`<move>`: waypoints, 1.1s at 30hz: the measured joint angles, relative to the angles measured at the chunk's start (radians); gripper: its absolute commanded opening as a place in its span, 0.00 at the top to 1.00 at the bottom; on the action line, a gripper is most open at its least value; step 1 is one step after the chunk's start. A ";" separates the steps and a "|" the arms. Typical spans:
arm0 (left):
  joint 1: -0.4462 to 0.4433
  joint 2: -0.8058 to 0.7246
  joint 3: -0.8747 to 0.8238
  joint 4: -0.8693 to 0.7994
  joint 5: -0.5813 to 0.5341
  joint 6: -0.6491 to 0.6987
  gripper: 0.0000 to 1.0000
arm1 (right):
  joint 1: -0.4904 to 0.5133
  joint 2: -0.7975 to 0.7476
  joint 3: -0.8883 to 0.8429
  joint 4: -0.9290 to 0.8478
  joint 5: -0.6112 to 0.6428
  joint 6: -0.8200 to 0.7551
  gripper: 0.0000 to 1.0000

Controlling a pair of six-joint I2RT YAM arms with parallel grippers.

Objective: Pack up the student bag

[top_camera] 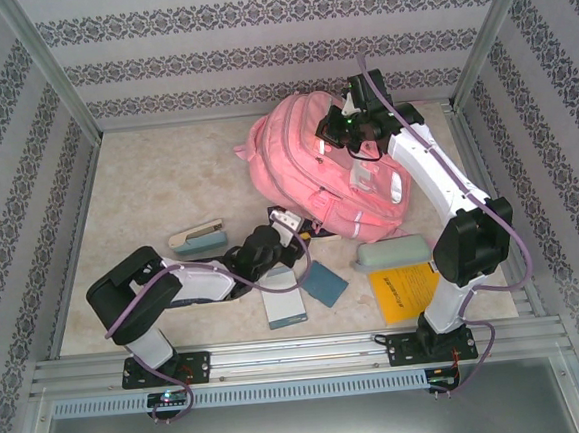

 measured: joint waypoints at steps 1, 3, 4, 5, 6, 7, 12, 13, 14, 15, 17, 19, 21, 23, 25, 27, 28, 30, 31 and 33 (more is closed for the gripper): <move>0.000 0.000 -0.019 0.025 0.015 0.017 0.48 | 0.000 0.000 0.000 0.000 0.000 0.000 1.00; 0.000 0.004 -0.030 0.050 0.034 0.043 0.51 | 0.000 0.000 0.000 0.005 0.000 0.001 1.00; 0.000 0.011 -0.029 0.071 0.041 0.053 0.53 | 0.000 0.000 0.000 0.008 0.000 0.002 1.00; 0.000 0.021 -0.023 0.089 0.046 0.059 0.54 | 0.000 0.000 0.000 0.010 -0.001 0.002 1.00; 0.000 0.031 -0.017 0.105 0.048 0.062 0.55 | 0.000 0.000 -0.001 0.013 -0.001 0.002 1.00; 0.000 0.044 -0.010 0.127 0.052 0.063 0.56 | 0.000 0.000 -0.003 0.018 -0.002 0.004 1.00; 0.000 0.116 0.021 0.208 0.063 0.059 0.62 | 0.000 -0.011 -0.032 0.045 -0.007 0.013 1.00; 0.000 0.130 0.026 0.217 0.064 0.056 0.63 | 0.000 -0.011 -0.034 0.050 -0.008 0.014 1.00; 0.000 0.140 0.030 0.222 0.067 0.053 0.65 | 0.000 -0.011 -0.034 0.054 -0.008 0.018 1.00; 0.000 0.147 0.034 0.225 0.068 0.052 0.66 | 0.000 -0.011 -0.035 0.057 -0.008 0.021 1.00; 0.000 0.162 0.045 0.233 0.079 0.048 0.67 | 0.000 -0.011 -0.036 0.060 -0.008 0.027 1.00; 0.000 0.174 0.052 0.249 0.090 0.044 0.67 | 0.000 -0.011 -0.036 0.060 -0.008 0.029 1.00; 0.002 0.179 0.055 0.262 0.100 0.038 0.67 | 0.000 -0.011 -0.036 0.060 -0.008 0.029 1.00; 0.004 0.184 0.060 0.269 0.117 0.031 0.68 | 0.000 -0.011 -0.036 0.060 -0.008 0.029 1.00; 0.008 0.188 0.068 0.269 0.131 0.024 0.68 | 0.000 -0.011 -0.038 0.063 -0.011 0.032 1.00; 0.013 0.192 0.078 0.268 0.142 0.018 0.68 | 0.000 -0.011 -0.040 0.068 -0.014 0.032 1.00; 0.015 0.196 0.086 0.268 0.147 0.014 0.68 | 0.000 -0.011 -0.040 0.068 -0.014 0.033 1.00; 0.020 0.206 0.101 0.267 0.153 0.010 0.70 | 0.000 -0.011 -0.040 0.069 -0.014 0.036 1.00; 0.021 0.211 0.106 0.267 0.157 0.005 0.72 | 0.000 -0.011 -0.040 0.069 -0.014 0.036 1.00; 0.025 0.220 0.114 0.267 0.164 -0.003 0.77 | 0.000 -0.011 -0.040 0.071 -0.014 0.035 1.00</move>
